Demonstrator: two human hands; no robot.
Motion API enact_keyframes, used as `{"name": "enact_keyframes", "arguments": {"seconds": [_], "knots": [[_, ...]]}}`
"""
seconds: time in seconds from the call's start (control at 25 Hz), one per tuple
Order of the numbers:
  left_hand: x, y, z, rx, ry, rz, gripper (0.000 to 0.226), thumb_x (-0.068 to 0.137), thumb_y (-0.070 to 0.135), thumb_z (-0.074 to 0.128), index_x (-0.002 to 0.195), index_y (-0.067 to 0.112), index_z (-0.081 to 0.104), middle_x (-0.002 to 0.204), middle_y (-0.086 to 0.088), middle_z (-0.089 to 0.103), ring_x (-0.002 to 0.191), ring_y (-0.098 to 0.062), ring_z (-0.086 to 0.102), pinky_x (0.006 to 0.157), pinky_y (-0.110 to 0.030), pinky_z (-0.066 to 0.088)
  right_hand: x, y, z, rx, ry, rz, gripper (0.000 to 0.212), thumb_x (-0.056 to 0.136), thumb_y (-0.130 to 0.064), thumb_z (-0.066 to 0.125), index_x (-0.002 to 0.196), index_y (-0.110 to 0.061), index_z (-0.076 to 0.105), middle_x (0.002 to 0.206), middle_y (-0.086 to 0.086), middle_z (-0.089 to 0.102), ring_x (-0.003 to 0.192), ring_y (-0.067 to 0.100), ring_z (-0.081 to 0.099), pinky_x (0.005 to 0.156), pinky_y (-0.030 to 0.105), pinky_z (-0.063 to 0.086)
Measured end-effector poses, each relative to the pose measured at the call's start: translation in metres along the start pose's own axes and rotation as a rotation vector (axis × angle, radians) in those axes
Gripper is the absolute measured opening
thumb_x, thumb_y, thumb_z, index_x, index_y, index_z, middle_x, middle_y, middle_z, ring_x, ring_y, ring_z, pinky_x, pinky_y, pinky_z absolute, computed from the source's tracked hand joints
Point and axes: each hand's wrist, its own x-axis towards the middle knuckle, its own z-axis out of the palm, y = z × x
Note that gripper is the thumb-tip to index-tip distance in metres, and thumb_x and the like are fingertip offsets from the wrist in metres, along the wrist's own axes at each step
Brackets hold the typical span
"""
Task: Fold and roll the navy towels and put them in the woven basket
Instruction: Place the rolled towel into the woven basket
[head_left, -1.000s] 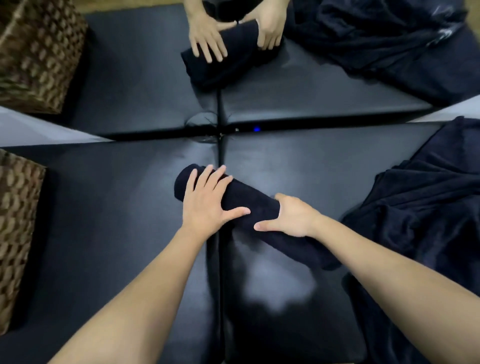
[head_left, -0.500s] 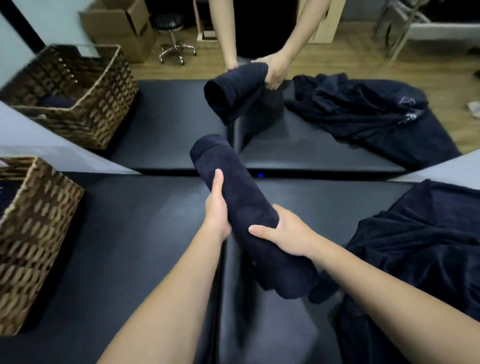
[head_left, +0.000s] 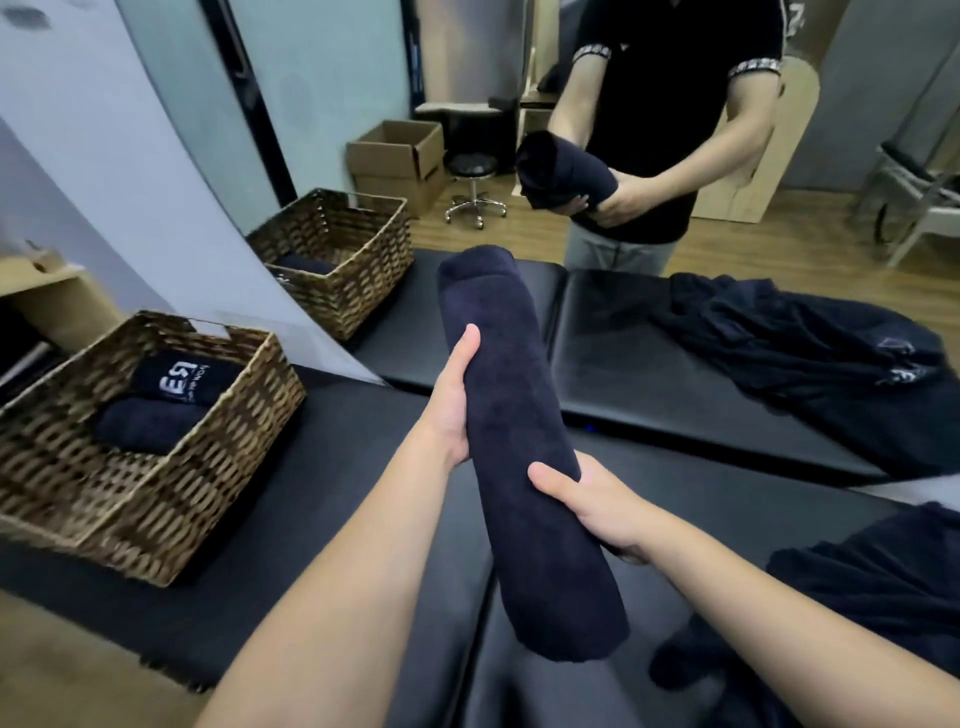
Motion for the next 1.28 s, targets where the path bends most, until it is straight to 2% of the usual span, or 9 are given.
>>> {"name": "enact_keyframes", "arguments": {"seconds": [0.12, 0.24, 0.4, 0.64, 0.76, 0.84, 0.96, 1.04, 1.28], "knots": [[-0.026, 0.021, -0.011, -0.023, 0.032, 0.118, 0.062, 0.085, 0.062, 0.059, 0.118, 0.01, 0.071, 0.115, -0.012, 0.074, 0.103, -0.025, 0.071, 0.098, -0.042, 0.05, 0.003, -0.01, 0.026, 0.009, -0.031, -0.06, 0.055, 0.087, -0.055, 0.069, 0.129, -0.021, 0.06, 0.121, -0.005, 0.073, 0.115, 0.015, 0.068, 0.094, 0.032, 0.054], [-0.047, 0.041, -0.029, -0.008, 0.058, 0.195, 0.055, 0.087, 0.056, 0.061, 0.115, 0.01, 0.072, 0.114, -0.013, 0.074, 0.102, -0.025, 0.071, 0.096, -0.041, 0.052, 0.008, -0.015, 0.054, 0.027, -0.047, -0.099, 0.076, 0.073, -0.071, 0.073, 0.129, -0.022, 0.06, 0.123, -0.003, 0.072, 0.115, 0.017, 0.068, 0.098, 0.037, 0.053], [-0.07, 0.064, -0.066, 0.042, 0.091, 0.276, 0.077, 0.08, 0.059, 0.073, 0.135, 0.007, 0.062, 0.131, -0.017, 0.067, 0.121, -0.031, 0.064, 0.108, -0.045, 0.048, 0.018, -0.018, 0.102, 0.041, -0.081, -0.145, 0.09, 0.061, -0.082, 0.073, 0.129, -0.024, 0.061, 0.124, -0.002, 0.072, 0.116, 0.017, 0.068, 0.097, 0.038, 0.053], [-0.114, 0.105, -0.173, 0.041, 0.195, 0.413, 0.089, 0.071, 0.059, 0.082, 0.14, 0.009, 0.057, 0.133, -0.015, 0.066, 0.124, -0.03, 0.063, 0.11, -0.046, 0.047, 0.052, -0.029, 0.213, 0.05, -0.119, -0.162, 0.083, 0.07, -0.076, 0.071, 0.132, -0.022, 0.06, 0.127, 0.0, 0.071, 0.12, 0.019, 0.066, 0.103, 0.041, 0.049], [-0.147, 0.127, -0.25, 0.044, 0.254, 0.4, 0.097, 0.064, 0.065, 0.084, 0.141, 0.012, 0.056, 0.133, -0.013, 0.067, 0.124, -0.029, 0.064, 0.112, -0.048, 0.045, 0.071, -0.028, 0.286, 0.001, -0.14, -0.132, 0.058, 0.085, -0.061, 0.068, 0.127, -0.022, 0.063, 0.121, -0.002, 0.073, 0.114, 0.018, 0.069, 0.1, 0.04, 0.051], [-0.172, 0.143, -0.297, 0.055, 0.265, 0.388, 0.096, 0.066, 0.065, 0.084, 0.142, 0.013, 0.056, 0.134, -0.011, 0.067, 0.124, -0.028, 0.064, 0.112, -0.046, 0.045, 0.086, -0.03, 0.33, -0.046, -0.159, -0.135, 0.053, 0.087, -0.056, 0.066, 0.125, -0.019, 0.064, 0.118, -0.001, 0.074, 0.112, 0.02, 0.069, 0.096, 0.039, 0.053], [-0.204, 0.172, -0.339, 0.074, 0.261, 0.388, 0.084, 0.074, 0.059, 0.078, 0.14, 0.013, 0.057, 0.131, -0.009, 0.068, 0.121, -0.026, 0.066, 0.104, -0.041, 0.051, 0.106, -0.041, 0.374, -0.14, -0.187, -0.192, 0.068, 0.076, -0.073, 0.068, 0.124, -0.025, 0.065, 0.12, -0.005, 0.073, 0.113, 0.017, 0.069, 0.101, 0.044, 0.052], [-0.216, 0.194, -0.361, 0.105, 0.258, 0.407, 0.085, 0.073, 0.061, 0.077, 0.142, 0.015, 0.056, 0.133, -0.007, 0.068, 0.124, -0.025, 0.064, 0.107, -0.043, 0.048, 0.121, -0.049, 0.398, -0.206, -0.192, -0.239, 0.071, 0.072, -0.078, 0.067, 0.124, -0.03, 0.064, 0.122, -0.007, 0.072, 0.115, 0.014, 0.067, 0.103, 0.045, 0.051], [-0.222, 0.24, -0.419, 0.058, 0.328, 0.452, 0.081, 0.078, 0.065, 0.072, 0.14, 0.015, 0.058, 0.132, -0.009, 0.068, 0.123, -0.025, 0.065, 0.11, -0.045, 0.047, 0.179, -0.077, 0.453, -0.324, -0.236, -0.301, 0.044, 0.09, -0.059, 0.063, 0.123, -0.029, 0.063, 0.116, -0.014, 0.073, 0.108, 0.005, 0.068, 0.094, 0.032, 0.052]]}}
